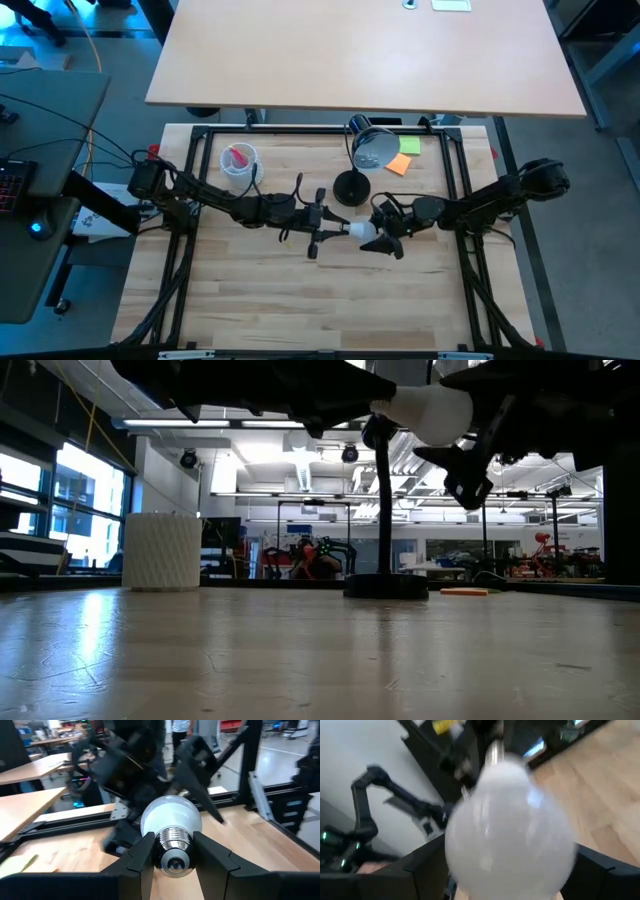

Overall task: Screw lightbulb
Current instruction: Insert the light bulb into the desk lamp

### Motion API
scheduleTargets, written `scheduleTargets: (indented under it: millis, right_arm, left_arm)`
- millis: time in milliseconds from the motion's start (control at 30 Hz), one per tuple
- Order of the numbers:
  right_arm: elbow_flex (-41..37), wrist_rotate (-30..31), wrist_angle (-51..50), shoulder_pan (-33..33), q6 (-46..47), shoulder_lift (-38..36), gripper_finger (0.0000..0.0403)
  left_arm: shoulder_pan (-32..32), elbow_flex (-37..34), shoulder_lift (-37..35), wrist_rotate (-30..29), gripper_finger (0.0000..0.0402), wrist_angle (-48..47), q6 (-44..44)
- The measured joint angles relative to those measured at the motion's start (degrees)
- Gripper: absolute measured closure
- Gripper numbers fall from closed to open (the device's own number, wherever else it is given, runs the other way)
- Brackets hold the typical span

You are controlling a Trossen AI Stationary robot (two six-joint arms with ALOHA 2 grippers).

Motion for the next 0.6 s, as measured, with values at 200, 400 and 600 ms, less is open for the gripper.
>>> scheduleTargets:
  millis: [200,400,600]
  right_arm:
    - [-0.02,-0.49,-4.18,-1.39,-0.02,0.02,0.0104]
    - [-0.11,1.78,-12.35,-0.76,-2.89,-3.4,0.0104]
    - [-0.13,18.35,-29.13,4.26,-3.55,-12.25,0.0104]
  left_arm:
    - [0.07,0.0,0.0,-0.59,0.0296,0.03,0.03]
    - [0.05,0.0,-0.03,-0.25,0.0297,-0.07,-0.3]
    - [0.65,-0.52,-0.13,-0.07,0.0299,0.62,-0.6]
